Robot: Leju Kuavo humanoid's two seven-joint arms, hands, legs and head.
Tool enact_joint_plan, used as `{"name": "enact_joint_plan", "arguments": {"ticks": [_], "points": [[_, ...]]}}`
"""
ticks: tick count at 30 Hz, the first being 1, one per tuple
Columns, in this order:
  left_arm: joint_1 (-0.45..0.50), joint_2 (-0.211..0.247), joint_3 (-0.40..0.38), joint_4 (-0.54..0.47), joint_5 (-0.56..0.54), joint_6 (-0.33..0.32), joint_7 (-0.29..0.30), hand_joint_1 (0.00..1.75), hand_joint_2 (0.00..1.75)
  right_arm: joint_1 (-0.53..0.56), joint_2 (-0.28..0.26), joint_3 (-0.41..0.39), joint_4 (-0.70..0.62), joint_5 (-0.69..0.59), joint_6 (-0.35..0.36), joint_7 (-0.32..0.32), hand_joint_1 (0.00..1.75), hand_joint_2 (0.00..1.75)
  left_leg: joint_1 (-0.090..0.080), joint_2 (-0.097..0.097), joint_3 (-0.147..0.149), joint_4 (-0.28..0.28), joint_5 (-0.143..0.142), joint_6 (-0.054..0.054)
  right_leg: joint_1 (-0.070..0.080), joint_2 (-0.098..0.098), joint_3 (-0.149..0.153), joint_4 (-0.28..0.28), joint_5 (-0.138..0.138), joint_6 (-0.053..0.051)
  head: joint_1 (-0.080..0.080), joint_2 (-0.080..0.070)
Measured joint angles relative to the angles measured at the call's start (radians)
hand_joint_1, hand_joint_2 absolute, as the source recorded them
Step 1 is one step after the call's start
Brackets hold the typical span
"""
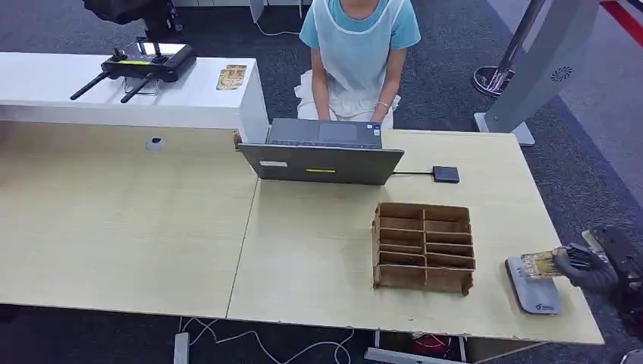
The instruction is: Pass the card to the sensor for recognition and then transmit it.
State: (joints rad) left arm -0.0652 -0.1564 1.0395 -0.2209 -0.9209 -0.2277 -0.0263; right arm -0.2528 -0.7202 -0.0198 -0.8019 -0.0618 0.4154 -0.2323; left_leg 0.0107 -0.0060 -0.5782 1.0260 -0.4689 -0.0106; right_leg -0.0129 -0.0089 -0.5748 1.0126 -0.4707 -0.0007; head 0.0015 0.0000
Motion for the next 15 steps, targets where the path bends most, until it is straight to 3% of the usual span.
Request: {"name": "enact_joint_plan", "arguments": {"ticks": [15], "points": [[0.000,0.002,0.000,0.000,-0.005,-0.002,0.001,0.00,0.00,0.029,0.000,0.000,0.027,0.042,-0.005,-0.001,1.75,1.75,0.000,0.000,0.000,0.000,0.000,0.000,0.000,0.000,0.000,0.000,0.000,0.000,0.000,0.000]]}}
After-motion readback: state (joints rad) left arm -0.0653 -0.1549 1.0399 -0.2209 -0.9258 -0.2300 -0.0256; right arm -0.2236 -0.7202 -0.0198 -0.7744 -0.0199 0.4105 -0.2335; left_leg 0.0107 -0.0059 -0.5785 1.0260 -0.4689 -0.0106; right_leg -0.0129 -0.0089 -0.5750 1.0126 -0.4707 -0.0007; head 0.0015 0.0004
